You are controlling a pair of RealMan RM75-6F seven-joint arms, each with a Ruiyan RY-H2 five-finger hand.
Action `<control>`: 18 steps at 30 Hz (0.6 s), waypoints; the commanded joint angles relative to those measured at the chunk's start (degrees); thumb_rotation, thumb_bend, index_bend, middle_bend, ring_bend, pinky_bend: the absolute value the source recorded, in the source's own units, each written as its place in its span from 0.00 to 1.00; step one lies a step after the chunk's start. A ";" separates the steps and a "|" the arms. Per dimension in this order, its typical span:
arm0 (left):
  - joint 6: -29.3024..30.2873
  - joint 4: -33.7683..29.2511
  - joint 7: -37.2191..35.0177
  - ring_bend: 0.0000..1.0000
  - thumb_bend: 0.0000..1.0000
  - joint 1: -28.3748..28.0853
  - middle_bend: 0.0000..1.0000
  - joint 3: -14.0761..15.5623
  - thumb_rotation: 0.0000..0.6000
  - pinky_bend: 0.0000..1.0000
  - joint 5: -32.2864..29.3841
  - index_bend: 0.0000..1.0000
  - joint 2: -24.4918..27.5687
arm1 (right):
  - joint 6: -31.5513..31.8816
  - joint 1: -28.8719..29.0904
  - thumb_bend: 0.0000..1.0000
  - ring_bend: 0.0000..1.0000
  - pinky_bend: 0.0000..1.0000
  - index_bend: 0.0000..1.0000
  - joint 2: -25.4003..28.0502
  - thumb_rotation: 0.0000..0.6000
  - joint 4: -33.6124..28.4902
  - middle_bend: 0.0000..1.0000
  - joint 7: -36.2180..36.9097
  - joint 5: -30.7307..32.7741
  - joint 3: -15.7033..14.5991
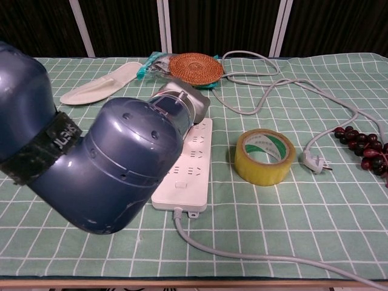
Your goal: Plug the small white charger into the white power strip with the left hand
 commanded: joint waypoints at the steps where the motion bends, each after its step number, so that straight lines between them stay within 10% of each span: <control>1: 0.10 0.01 0.14 0.28 0.74 0.05 0.83 -0.04 1.00 0.00 0.00 0.78 0.03 | 0.02 -0.02 0.39 0.00 0.00 0.00 0.01 1.00 0.00 0.00 0.01 0.01 0.00; 10: 1.66 -3.05 3.87 0.06 0.18 -0.18 0.27 -0.54 1.00 0.00 -1.78 0.22 2.62 | 0.04 -0.07 0.39 0.00 0.00 0.00 -0.01 1.00 -0.07 0.00 -0.19 0.22 0.01; 18: 4.05 -8.19 3.37 0.00 0.00 0.42 0.04 -2.27 1.00 0.00 -0.80 0.00 7.53 | 0.33 -0.12 0.39 0.00 0.00 0.00 -0.07 1.00 -0.01 0.00 -0.50 0.02 0.02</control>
